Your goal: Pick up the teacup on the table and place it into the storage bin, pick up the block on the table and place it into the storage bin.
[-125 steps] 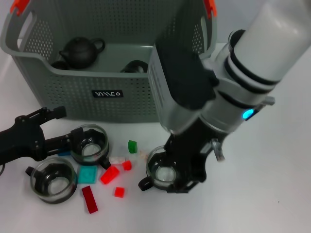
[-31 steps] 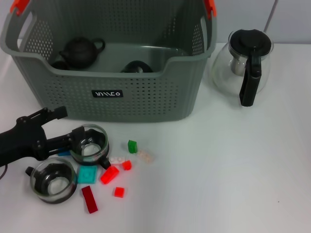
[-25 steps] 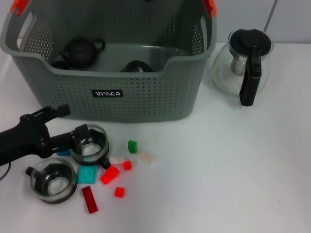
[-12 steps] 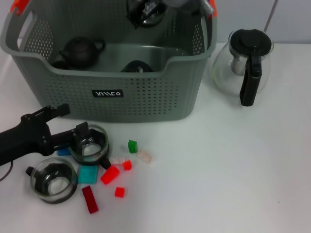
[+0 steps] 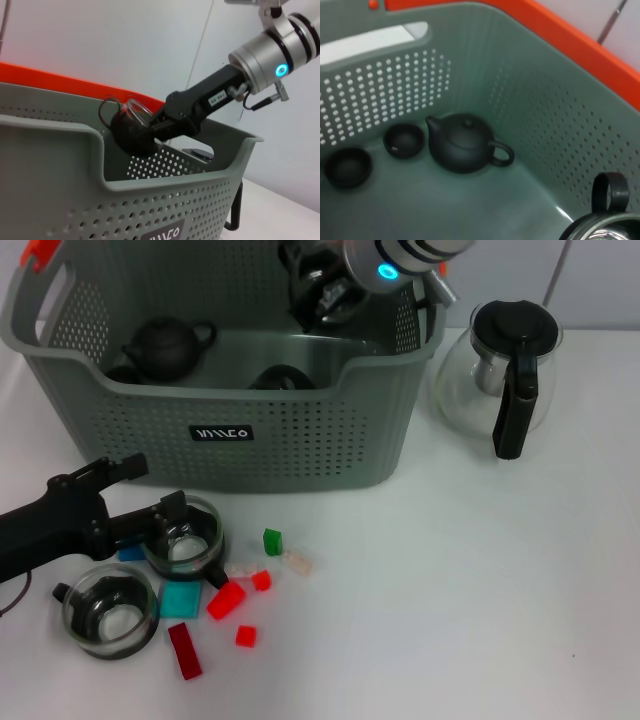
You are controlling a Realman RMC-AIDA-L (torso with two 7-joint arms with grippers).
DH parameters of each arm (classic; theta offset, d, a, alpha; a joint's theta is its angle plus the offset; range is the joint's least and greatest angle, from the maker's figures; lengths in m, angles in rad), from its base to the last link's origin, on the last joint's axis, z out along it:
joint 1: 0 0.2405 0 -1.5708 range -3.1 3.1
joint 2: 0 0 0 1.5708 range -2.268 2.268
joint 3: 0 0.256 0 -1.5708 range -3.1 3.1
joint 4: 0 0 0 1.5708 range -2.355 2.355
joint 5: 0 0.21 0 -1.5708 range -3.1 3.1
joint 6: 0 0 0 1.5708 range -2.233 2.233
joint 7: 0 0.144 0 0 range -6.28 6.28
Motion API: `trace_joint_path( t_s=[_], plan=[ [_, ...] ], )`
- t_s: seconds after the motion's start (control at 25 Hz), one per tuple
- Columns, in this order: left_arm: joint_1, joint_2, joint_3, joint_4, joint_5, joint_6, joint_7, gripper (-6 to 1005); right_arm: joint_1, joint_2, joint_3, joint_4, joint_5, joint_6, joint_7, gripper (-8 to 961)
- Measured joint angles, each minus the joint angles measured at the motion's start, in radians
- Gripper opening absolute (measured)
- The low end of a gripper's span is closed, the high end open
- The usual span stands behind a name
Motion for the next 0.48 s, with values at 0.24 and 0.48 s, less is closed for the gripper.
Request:
trace_joint_path(
  t_s=[0.24,0.48],
  plan=[
    [0.000,0.000,0.000,0.000,0.000,0.000,0.000,887,-0.027,0.000,-0.006,0.011,0.022,0.002,-0.022,145],
    [0.000,0.001,0.000,0.000,0.000,0.000,0.000,887,-0.035,-0.001,-0.015,0.021,0.024,0.001,-0.023,153]
  ],
)
